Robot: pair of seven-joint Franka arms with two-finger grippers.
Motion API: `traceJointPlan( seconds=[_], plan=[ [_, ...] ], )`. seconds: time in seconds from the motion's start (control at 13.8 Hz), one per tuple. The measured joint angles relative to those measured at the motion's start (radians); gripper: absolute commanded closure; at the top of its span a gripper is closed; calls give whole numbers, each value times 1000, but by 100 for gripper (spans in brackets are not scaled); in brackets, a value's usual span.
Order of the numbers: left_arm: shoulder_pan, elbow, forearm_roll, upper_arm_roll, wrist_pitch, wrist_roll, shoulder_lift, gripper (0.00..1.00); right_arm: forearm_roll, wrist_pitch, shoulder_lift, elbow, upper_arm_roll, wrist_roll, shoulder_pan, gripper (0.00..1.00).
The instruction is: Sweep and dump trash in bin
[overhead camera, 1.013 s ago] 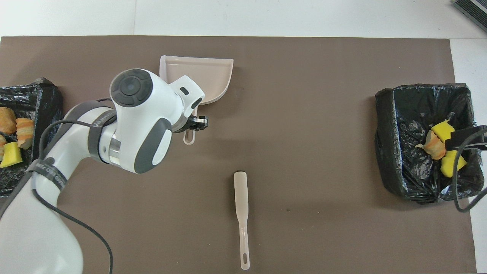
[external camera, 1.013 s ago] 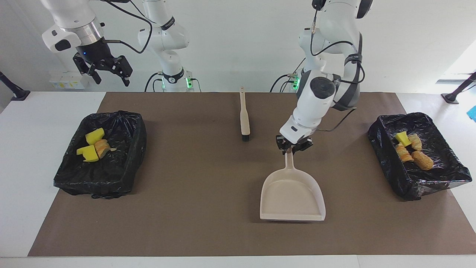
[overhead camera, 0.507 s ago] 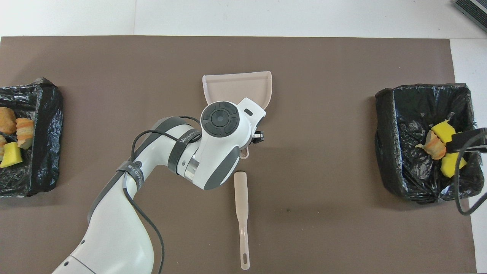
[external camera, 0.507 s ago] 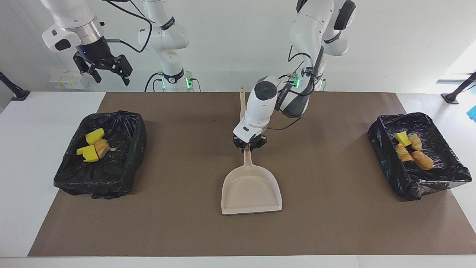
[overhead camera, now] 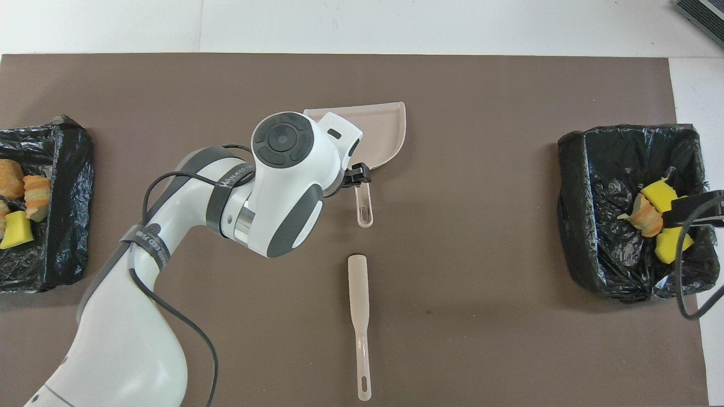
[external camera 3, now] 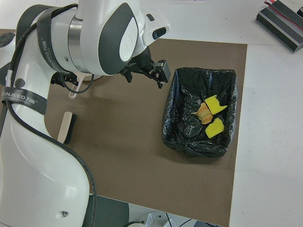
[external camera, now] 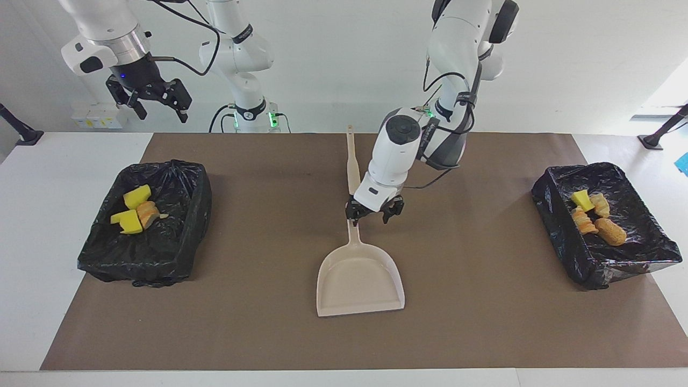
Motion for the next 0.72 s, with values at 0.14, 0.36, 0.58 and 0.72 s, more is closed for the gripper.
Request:
traceJointPlan(
  seconds=[0.14, 0.36, 0.58, 0.72],
  plan=[
    [62, 0, 1, 6, -44, 69, -28, 0, 0, 0, 0, 0, 0, 0, 0, 0],
    [159, 1, 1, 14, -79, 228, -53, 0, 0, 0, 0, 0, 0, 0, 0, 0],
    [278, 5, 1, 16, -141, 456, -88, 0, 0, 0, 0, 0, 0, 0, 0, 0],
    [354, 11, 1, 17, -195, 593, -120, 0, 0, 0, 0, 0, 0, 0, 0, 0]
  ],
)
